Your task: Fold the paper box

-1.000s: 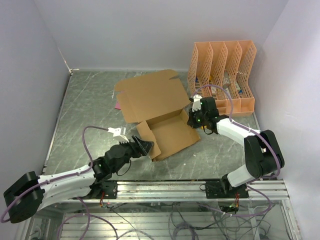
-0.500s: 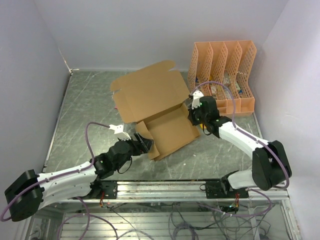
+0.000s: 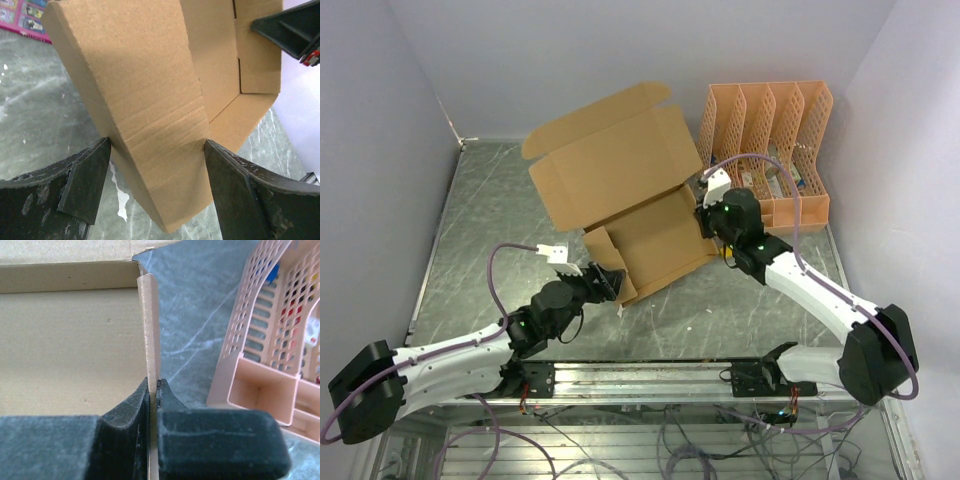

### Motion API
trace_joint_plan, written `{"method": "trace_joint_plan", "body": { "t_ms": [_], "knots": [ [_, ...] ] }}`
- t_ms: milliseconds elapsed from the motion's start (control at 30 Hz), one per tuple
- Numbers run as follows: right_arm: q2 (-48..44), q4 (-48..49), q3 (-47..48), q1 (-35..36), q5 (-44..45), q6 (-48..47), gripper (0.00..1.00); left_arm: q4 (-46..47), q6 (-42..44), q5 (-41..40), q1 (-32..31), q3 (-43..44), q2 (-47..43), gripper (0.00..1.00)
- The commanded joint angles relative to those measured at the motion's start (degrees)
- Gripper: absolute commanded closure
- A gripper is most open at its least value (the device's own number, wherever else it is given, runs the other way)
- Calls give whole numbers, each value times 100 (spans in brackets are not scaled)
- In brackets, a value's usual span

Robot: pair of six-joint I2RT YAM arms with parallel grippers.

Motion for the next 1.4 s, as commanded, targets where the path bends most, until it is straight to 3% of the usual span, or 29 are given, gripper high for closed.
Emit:
{"method": "trace_joint_plan", "body": {
  "t_ms": [0,367,500,567,900,1067,1200,1367],
  "knots": [
    [-483,923,-155,192,368,-208,100,695,735,-259,-5,116,56,15],
    [-786,1702,-590,413,714,-550,100,911,589,-821,63,39,353,19],
    [-870,1737,-658,436,728,-553,100,728,352,-988,99,158,459,41],
    [-910,1733,-700,437,713,-545,100,559,276,-1008,122,247,533,44],
    [-1044,1667,-767,436,637,-495,100,225,213,-805,161,339,590,11],
    [-1058,1779,-769,438,574,-497,100,584,209,-694,309,-2,461,10],
    [-977,2113,-760,445,657,-718,100,1544,612,-255,465,-302,442,6],
    [-680,2516,-695,461,679,-905,100,1812,1123,356,608,-214,670,4]
  ]
}}
